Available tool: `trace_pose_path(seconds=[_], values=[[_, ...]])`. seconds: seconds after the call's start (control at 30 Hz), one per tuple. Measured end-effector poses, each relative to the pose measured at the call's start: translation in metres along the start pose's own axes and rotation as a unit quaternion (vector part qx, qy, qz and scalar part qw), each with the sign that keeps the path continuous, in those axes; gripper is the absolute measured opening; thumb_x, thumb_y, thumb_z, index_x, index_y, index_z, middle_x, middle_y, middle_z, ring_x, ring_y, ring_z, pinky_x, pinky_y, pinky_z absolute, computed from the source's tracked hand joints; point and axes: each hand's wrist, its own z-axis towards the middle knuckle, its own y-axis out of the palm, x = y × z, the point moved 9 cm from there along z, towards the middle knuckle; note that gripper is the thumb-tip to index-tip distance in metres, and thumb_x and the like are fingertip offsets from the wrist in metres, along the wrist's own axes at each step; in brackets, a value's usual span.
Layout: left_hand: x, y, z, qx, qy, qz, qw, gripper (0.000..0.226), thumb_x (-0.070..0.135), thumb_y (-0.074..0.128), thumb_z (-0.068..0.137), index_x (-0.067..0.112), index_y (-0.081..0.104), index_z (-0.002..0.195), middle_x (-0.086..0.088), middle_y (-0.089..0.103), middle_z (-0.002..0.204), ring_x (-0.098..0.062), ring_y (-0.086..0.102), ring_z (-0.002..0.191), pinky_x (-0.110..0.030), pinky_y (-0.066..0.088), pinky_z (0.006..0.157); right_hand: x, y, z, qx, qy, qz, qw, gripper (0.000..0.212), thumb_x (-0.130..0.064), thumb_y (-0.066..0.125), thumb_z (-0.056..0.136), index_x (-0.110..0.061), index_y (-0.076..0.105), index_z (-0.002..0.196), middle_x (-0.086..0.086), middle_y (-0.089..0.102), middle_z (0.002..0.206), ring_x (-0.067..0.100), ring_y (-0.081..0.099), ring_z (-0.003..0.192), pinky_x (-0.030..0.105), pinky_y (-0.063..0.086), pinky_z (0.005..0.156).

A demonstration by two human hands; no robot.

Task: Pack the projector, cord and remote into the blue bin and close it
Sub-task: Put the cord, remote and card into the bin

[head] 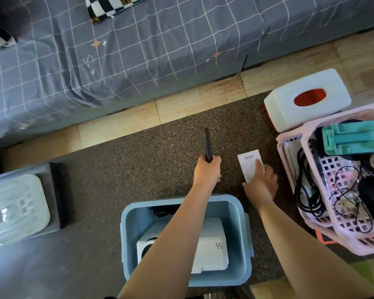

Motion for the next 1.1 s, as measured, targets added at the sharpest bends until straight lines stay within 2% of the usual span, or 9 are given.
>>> trace_pose_path(seconds=[0.13, 0.3, 0.43, 0.57, 0.67, 0.73, 0.87, 0.97, 1.1], values=[[0.002, 0.000, -0.007, -0.001, 0.010, -0.015, 1.000, 0.019, 0.029, 0.050, 0.092, 0.022, 0.049, 0.109, 0.001, 0.054, 0.071, -0.011, 0.053, 0.056, -0.023, 0.048, 0.053, 0.001, -0.006, 0.002, 0.046, 0.029, -0.005, 0.999, 0.084, -0.027, 0.073, 0.075, -0.005, 0.024, 0.141, 0.020, 0.033, 0.142, 0.036, 0.034, 0.129, 0.043, 0.030, 0.106], [0.009, -0.005, -0.020, 0.007, 0.020, -0.040, 0.999, 0.011, 0.028, 0.049, 0.093, 0.022, 0.050, 0.103, 0.002, 0.053, 0.068, -0.010, 0.052, 0.053, -0.020, 0.048, 0.051, -0.013, -0.025, -0.008, 0.106, -0.070, -0.065, 0.990, 0.034, -0.024, 0.046, 0.090, -0.011, 0.060, 0.118, 0.018, 0.062, 0.112, 0.030, 0.057, 0.100, 0.037, 0.040, 0.084], [0.022, -0.014, -0.041, 0.005, 0.056, -0.064, 0.996, 0.009, 0.031, 0.050, 0.093, 0.023, 0.053, 0.095, 0.002, 0.052, 0.066, -0.009, 0.051, 0.051, -0.021, 0.048, 0.051, -0.027, -0.057, -0.034, 0.119, -0.092, 0.090, 0.985, 0.029, -0.019, 0.042, 0.094, -0.004, 0.065, 0.105, 0.017, 0.068, 0.102, 0.028, 0.062, 0.093, 0.036, 0.047, 0.076], [0.034, -0.039, -0.080, -0.024, 0.130, -0.078, 0.988, 0.013, 0.042, 0.055, 0.089, 0.031, 0.060, 0.091, 0.008, 0.053, 0.059, -0.004, 0.050, 0.049, -0.017, 0.045, 0.048, -0.059, -0.123, -0.091, 0.198, -0.173, 0.219, 0.940, 0.028, -0.019, 0.045, 0.092, -0.003, 0.063, 0.107, 0.016, 0.068, 0.102, 0.025, 0.063, 0.092, 0.034, 0.054, 0.072], [0.019, -0.073, -0.101, -0.014, 0.171, 0.008, 0.985, 0.017, 0.032, 0.054, 0.087, 0.034, 0.061, 0.103, 0.006, 0.053, 0.072, -0.004, 0.050, 0.054, -0.018, 0.042, 0.051, -0.071, -0.149, -0.134, 0.225, -0.221, 0.244, 0.917, 0.040, -0.030, 0.040, 0.089, -0.004, 0.064, 0.108, 0.012, 0.068, 0.094, 0.021, 0.061, 0.081, 0.023, 0.045, 0.061], [0.008, -0.100, -0.117, 0.015, 0.213, 0.189, 0.959, 0.028, 0.028, 0.052, 0.085, 0.033, 0.056, 0.112, 0.004, 0.049, 0.095, -0.005, 0.051, 0.064, -0.018, 0.040, 0.057, -0.071, -0.156, -0.161, 0.226, -0.239, 0.248, 0.911, 0.030, -0.023, 0.048, 0.090, -0.008, 0.064, 0.109, 0.007, 0.068, 0.094, 0.014, 0.059, 0.078, 0.015, 0.037, 0.057], [-0.031, -0.134, -0.135, -0.025, 0.207, 0.493, 0.845, 0.055, 0.037, 0.050, 0.082, 0.037, 0.044, 0.136, 0.006, 0.047, 0.116, -0.016, 0.058, 0.094, -0.028, 0.049, 0.076, -0.078, -0.145, -0.197, 0.188, -0.280, 0.157, 0.928, 0.013, -0.017, 0.058, 0.085, -0.015, 0.069, 0.092, -0.006, 0.063, 0.074, 0.001, 0.048, 0.057, 0.014, 0.028, 0.049], [-0.050, -0.154, -0.134, -0.015, 0.192, 0.578, 0.793, 0.056, 0.037, 0.049, 0.084, 0.034, 0.041, 0.139, 0.003, 0.047, 0.132, -0.019, 0.055, 0.112, -0.032, 0.047, 0.088, -0.091, -0.101, -0.201, 0.085, -0.281, 0.001, 0.956, 0.018, -0.028, 0.051, 0.088, -0.024, 0.068, 0.090, -0.010, 0.063, 0.075, 0.005, 0.054, 0.064, 0.017, 0.036, 0.051], [-0.054, -0.149, -0.121, -0.008, 0.206, 0.610, 0.765, 0.050, 0.023, 0.042, 0.091, 0.032, 0.040, 0.141, -0.003, 0.049, 0.134, -0.026, 0.053, 0.115, -0.037, 0.046, 0.095, -0.095, -0.033, -0.186, -0.059, -0.211, -0.092, 0.971, 0.029, -0.017, 0.041, 0.095, -0.020, 0.063, 0.113, 0.003, 0.069, 0.099, 0.017, 0.063, 0.080, 0.025, 0.047, 0.059]])
